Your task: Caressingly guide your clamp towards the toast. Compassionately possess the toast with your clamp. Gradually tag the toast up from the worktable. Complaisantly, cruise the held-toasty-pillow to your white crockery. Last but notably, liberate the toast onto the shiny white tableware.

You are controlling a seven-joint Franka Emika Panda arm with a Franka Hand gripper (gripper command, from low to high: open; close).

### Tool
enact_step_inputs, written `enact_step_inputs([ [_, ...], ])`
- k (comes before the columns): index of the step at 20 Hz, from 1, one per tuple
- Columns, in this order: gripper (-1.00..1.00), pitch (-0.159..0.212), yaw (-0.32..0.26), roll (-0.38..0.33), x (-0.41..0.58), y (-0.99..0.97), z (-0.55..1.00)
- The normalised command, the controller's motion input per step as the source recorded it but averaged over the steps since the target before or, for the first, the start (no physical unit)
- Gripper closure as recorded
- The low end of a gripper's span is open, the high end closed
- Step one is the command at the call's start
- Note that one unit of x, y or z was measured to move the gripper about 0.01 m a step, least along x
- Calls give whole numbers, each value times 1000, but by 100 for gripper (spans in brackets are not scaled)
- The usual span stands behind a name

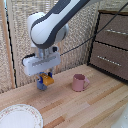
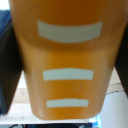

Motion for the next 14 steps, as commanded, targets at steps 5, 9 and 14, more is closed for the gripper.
enact_step_inputs([
  [5, 100, 50, -9, -17, 49, 983, -43],
  [9, 100, 61, 0, -34, 63, 1000, -171],
  [14, 100, 49, 0, -47, 109, 950, -387],
])
